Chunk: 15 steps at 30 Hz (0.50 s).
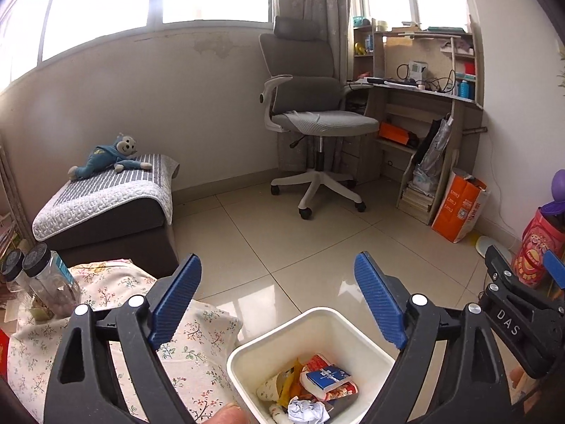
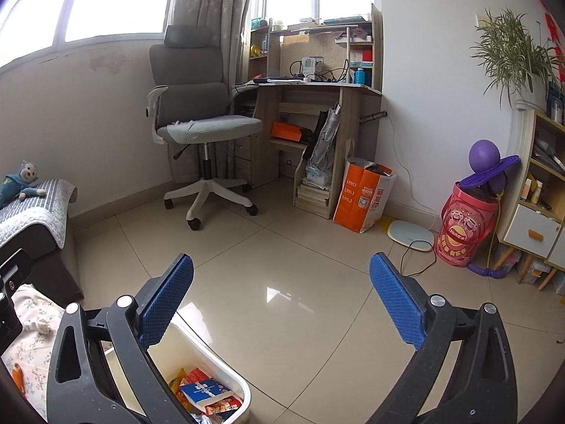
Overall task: Collect trash
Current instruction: 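Move both open tools back over the table toward the last orange peel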
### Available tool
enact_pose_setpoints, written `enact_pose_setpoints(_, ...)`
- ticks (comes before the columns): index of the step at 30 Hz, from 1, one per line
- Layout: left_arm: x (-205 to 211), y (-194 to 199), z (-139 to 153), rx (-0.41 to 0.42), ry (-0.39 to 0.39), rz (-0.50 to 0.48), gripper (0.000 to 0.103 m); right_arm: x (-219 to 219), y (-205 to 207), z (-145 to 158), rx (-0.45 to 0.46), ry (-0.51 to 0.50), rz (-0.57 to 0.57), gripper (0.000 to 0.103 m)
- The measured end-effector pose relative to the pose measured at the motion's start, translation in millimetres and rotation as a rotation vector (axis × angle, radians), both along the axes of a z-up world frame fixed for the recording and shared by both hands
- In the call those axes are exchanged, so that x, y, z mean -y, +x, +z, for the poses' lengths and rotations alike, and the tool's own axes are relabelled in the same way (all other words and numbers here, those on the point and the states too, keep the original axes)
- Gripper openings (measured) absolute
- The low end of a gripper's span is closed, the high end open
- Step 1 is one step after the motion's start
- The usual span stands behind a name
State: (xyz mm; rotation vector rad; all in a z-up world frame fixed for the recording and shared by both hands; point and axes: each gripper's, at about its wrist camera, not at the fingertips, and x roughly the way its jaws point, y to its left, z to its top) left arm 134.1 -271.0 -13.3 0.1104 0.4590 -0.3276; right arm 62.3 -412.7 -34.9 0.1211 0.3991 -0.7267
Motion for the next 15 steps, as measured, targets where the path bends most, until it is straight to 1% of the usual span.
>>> enact_pose_setpoints(5, -15, -4, 4, 0.050, 0.016, 0.069, 0.088, -20, -2, 9, 0.043, -0.045, 0.011, 0.096)
enact_pose_setpoints(8, -26, -3, 5, 0.052, 0.014, 0.089, 0.090, -30, 0, 12, 0.056, -0.051, 0.034, 0.096)
enact_pose_setpoints(15, -63, 1, 2, 0.042, 0.010, 0.153, 0.090, -57, 15, 12, 0.046, -0.050, 0.097, 0.096)
